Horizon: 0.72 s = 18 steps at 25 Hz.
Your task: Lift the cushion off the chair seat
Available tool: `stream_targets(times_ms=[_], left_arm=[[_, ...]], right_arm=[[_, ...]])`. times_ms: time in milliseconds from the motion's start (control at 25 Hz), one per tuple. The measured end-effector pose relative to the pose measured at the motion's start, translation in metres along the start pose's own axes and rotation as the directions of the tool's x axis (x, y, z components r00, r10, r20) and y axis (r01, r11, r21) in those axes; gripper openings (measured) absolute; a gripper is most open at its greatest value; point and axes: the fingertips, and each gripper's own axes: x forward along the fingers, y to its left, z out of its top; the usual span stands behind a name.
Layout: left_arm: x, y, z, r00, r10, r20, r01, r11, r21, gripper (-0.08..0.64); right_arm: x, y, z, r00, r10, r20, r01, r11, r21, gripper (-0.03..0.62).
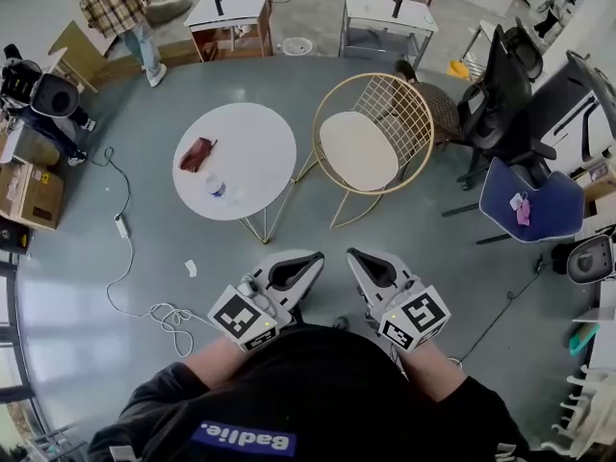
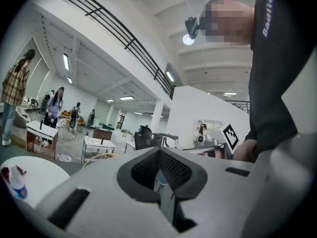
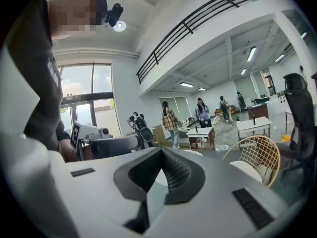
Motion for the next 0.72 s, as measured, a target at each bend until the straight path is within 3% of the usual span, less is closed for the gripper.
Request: stream_targets(times_ms=[240, 440, 720], left_arm=[[0.003, 0.064, 0.015, 0.996, -0.085, -0.005, 0.085, 0.996, 0.038, 0.014], [0.015, 0.099, 0.020, 0.991, -0.134, -0.010, 0.134, 0.991, 0.010, 0.014], [0.040, 0.126, 0.006, 0.994, -0.111, -0.019, 0.111, 0.994, -0.008, 0.014]], right_arm=[[0.059, -0.013, 0.014, 0.997, -0.078, -0.021, 0.076, 0.994, -0.074, 0.026], [0.092, -0.031, 0.016, 0.990, -0.140, -0.022, 0.138, 0.988, -0.072, 0.026], [0.111, -0.065, 0.007, 0.989, -0.144, -0.043, 0.141, 0.988, -0.064, 0.026]])
